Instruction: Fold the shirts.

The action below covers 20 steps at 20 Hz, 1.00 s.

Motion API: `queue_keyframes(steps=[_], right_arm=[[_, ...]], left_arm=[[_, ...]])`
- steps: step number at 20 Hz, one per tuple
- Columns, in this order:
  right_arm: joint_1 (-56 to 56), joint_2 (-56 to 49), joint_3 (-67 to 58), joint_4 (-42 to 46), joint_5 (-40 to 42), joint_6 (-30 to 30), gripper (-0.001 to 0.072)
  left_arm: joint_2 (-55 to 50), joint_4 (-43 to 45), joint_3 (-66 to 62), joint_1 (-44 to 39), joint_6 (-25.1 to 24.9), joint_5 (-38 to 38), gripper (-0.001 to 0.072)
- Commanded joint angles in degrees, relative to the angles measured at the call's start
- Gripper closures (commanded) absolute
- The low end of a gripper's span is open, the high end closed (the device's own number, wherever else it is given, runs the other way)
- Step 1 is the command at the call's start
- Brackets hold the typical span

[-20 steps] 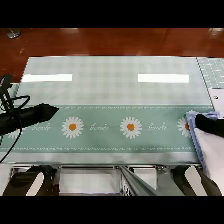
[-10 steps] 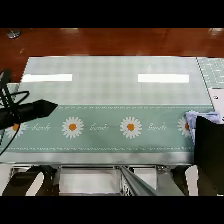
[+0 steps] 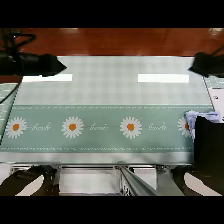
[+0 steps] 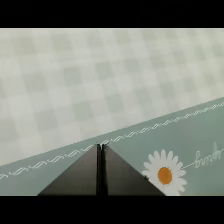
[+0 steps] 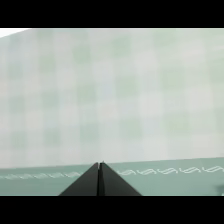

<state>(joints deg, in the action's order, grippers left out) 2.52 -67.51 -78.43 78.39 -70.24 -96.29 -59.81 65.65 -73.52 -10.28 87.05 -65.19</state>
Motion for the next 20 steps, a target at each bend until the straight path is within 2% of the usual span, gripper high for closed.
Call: queue_keyframes(steps=[1,4,8,20], right_arm=[[-13.7,-10.3,1.1,16.3,-3.9,-5.4,0.0691],[-15.6,-11.9,7.3,16.3,1.0,-6.6,0.0691],[-16.0,-11.6,8.0,16.0,0.4,-7.0,0.0691],[-16.0,-11.6,8.0,16.6,0.2,-7.0,0.0691]], left_arm=[[-3.1,15.7,6.5,-4.9,10.6,0.3,0.0683],[-3.3,15.8,16.3,-3.2,11.9,4.4,0.0682],[-3.6,15.8,14.8,0.0,11.6,5.9,0.0682],[-4.1,15.8,14.7,-0.1,11.6,5.9,0.0682]])
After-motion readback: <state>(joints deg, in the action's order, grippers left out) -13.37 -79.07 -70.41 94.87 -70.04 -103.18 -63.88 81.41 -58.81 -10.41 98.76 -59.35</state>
